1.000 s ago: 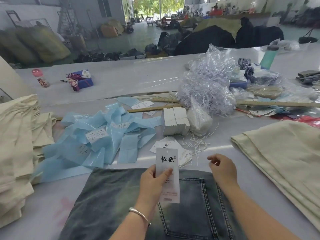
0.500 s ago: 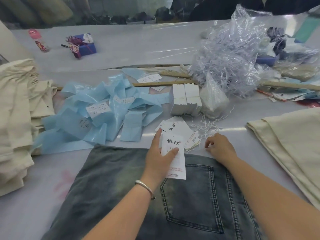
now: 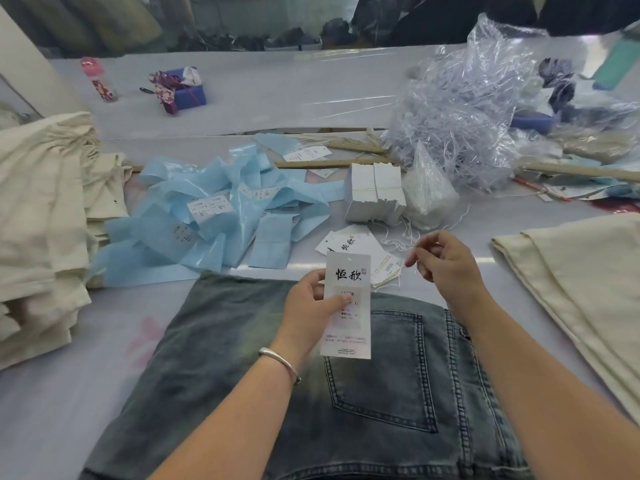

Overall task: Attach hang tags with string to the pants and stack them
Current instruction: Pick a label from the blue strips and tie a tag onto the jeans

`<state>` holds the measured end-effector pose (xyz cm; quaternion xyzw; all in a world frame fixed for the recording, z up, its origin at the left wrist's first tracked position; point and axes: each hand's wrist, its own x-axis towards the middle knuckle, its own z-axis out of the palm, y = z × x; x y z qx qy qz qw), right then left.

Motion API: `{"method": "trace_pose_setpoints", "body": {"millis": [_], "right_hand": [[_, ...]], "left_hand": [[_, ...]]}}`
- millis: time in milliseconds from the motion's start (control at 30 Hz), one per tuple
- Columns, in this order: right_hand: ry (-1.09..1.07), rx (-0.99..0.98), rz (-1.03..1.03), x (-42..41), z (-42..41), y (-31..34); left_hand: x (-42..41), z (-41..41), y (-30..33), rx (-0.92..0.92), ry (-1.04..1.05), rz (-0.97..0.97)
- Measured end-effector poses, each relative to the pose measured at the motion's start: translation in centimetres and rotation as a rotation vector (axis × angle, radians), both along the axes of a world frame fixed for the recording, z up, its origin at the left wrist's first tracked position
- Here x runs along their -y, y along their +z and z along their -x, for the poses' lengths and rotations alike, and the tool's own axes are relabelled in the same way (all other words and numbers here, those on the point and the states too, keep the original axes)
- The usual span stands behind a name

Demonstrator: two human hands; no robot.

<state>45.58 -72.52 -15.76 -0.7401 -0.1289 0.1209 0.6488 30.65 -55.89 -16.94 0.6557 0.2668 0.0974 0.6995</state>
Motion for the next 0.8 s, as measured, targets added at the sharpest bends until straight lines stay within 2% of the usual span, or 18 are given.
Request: {"method": "trace_pose_setpoints", "body": {"millis": [100,267,333,433,500,800], "right_hand": [[0.080,-0.009,-0.099,0.5,3.1,2.7],[0.112,-0.005,-0.103,1.2,7.8,4.4],[0.105,0.071,-0.026,1.6,9.4,4.4],[0.091,0.318,0.226,2.3,11.4,4.2],[0.058,0.435,0.324,2.7,12.3,4.3],[-0.033,0.604,0.426,3.8,13.8,5.3]], "left_hand": [[0.9,1.0,0.6,0.049,-0.003,0.020],[2.9,2.8,1.7,0.106,-0.042,-0.127],[3.9,3.5,2.2,0.143,-0.048,-0.182],[5.2,4.4,2.8,0.185,-0.066,-0.230],[6.0,4.8,3.1,0.194,-0.062,-0.282],[8.1,6.5,4.3,0.253,-0.067,-0.406]]}}
